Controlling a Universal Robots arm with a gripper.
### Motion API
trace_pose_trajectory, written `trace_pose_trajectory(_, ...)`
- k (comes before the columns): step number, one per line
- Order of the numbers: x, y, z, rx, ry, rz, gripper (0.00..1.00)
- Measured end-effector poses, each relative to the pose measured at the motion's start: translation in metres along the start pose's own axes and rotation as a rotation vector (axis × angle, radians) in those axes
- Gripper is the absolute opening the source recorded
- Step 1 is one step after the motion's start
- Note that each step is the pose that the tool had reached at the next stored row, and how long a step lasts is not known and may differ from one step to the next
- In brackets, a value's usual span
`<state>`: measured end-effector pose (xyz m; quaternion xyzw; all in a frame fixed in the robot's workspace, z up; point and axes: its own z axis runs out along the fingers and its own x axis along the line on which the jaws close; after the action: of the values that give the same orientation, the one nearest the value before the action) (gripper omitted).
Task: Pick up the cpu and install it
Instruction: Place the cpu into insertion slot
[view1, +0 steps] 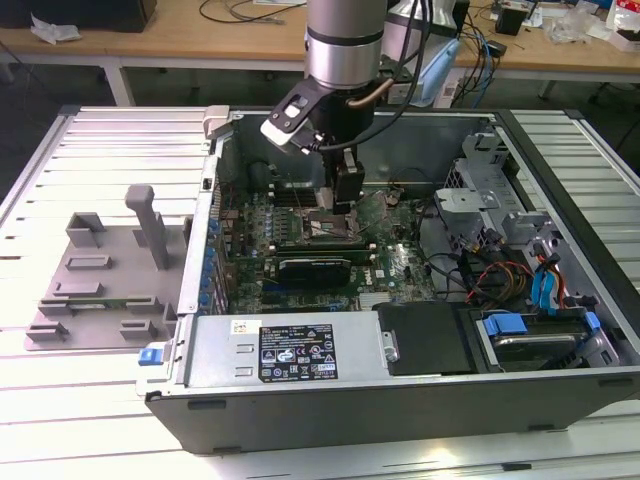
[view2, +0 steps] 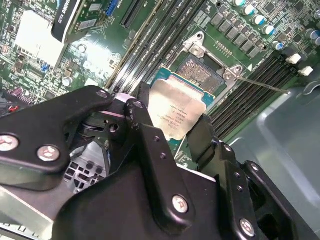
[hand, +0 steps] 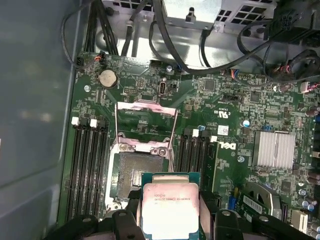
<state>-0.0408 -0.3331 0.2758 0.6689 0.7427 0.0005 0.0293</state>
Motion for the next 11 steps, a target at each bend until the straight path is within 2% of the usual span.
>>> trace_pose_trajectory(4,0.0023,-0.0017,0.0049,0.0015,-0.0014,0.033,0.55)
trace_pose_trajectory(11,0.0063,-0.0027,0.0144,0.0019,-0.0017,0.043,0.55)
